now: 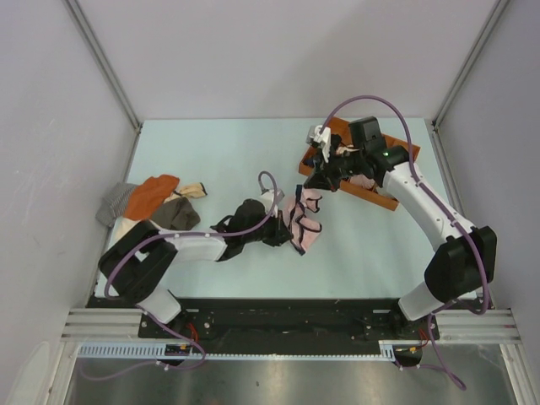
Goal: Roll the underwear
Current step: Flatten out the underwear at the center of the board.
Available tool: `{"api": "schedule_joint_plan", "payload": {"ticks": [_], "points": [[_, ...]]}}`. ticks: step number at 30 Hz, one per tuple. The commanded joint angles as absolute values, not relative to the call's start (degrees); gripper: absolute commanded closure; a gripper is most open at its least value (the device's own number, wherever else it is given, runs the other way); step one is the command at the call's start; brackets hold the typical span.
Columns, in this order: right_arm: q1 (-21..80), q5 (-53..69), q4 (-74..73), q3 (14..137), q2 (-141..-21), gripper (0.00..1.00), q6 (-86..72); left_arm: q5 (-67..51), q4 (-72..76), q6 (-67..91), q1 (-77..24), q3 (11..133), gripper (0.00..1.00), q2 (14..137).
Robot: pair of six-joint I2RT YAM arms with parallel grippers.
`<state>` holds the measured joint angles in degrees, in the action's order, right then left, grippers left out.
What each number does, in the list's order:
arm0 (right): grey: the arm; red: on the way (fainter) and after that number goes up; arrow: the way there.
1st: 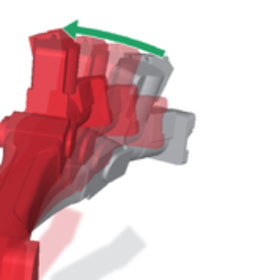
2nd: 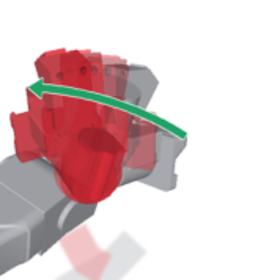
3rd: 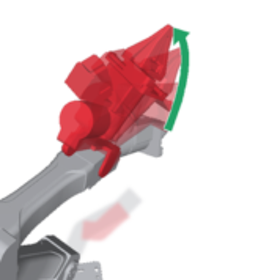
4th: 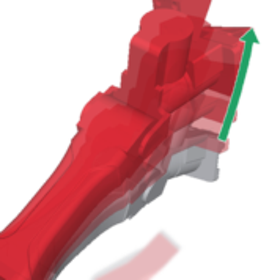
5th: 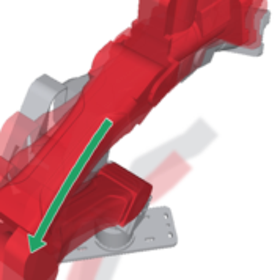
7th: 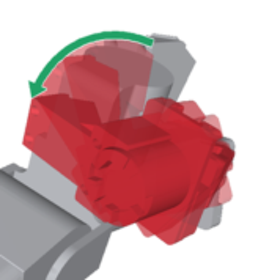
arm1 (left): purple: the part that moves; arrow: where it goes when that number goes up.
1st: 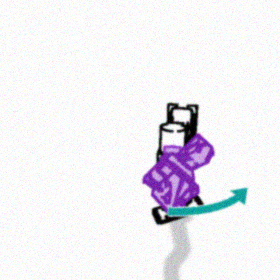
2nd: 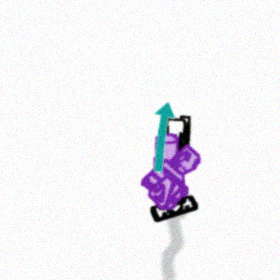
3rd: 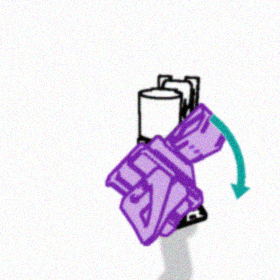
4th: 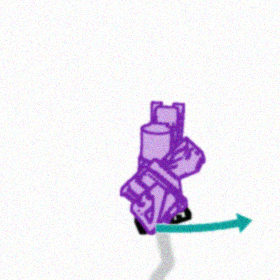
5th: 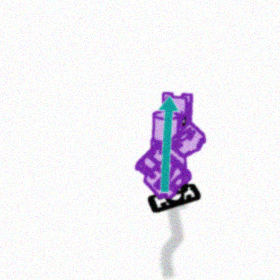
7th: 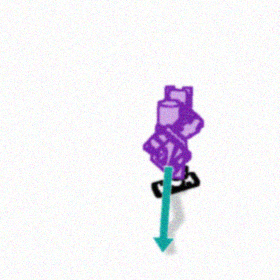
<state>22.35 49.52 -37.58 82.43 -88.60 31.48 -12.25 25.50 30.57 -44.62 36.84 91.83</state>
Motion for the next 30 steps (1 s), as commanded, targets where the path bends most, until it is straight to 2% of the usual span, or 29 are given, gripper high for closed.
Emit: {"api": "schedule_joint_plan", "payload": {"ticks": [1,8,15,19,21,24,26,27,29,30], "points": [[20.66,48.08,-37.52,83.76,-85.88,1.0,33.13,-12.56,15.14,24.01,-42.98,40.86,1.0,80.97],[20.39,47.02,-48.15,83.76,-80.61,1.0,44.02,-23.01,-11.82,14.25,-40.25,51.13,1.0,71.02],[20.21,51.05,-70.46,83.41,-70.78,1.0,63.52,-37.25,-24.95,12.66,-40.78,55.63,1.0,67.51],[20.39,53.35,-79.0,82.79,-64.17,1.0,67.24,-42.71,-31.63,12.57,-43.15,58.35,0.99,64.17],[20.48,53.35,-76.57,80.78,-62.5,1.0,61.2,-43.5,-31.91,13.27,-43.42,58.01,1.0,61.97],[20.21,48.63,-61.56,73.86,-62.39,1.0,46.21,-39.38,-27.79,13.97,-41.06,55.47,1.0,63.26],[18.73,45.54,-48.21,70.94,-67.3,1.0,38.88,-40.77,-22.8,15.46,-38.07,54.67,1.0,67.56],[17.94,44.57,-41.29,70.32,-70.11,1.0,33.28,-40.17,-21.46,16.08,-34.92,55.02,1.0,74.37],[16.88,43.43,-34.49,70.75,-80.39,1.0,28.06,-36.84,-19.69,17.49,-32.36,58.51,1.0,81.78],[17.48,38.02,-27.58,71.01,-83.64,1.0,26.12,-30.56,-19.51,17.75,-30.78,60.28,0.88,85.31]]}}
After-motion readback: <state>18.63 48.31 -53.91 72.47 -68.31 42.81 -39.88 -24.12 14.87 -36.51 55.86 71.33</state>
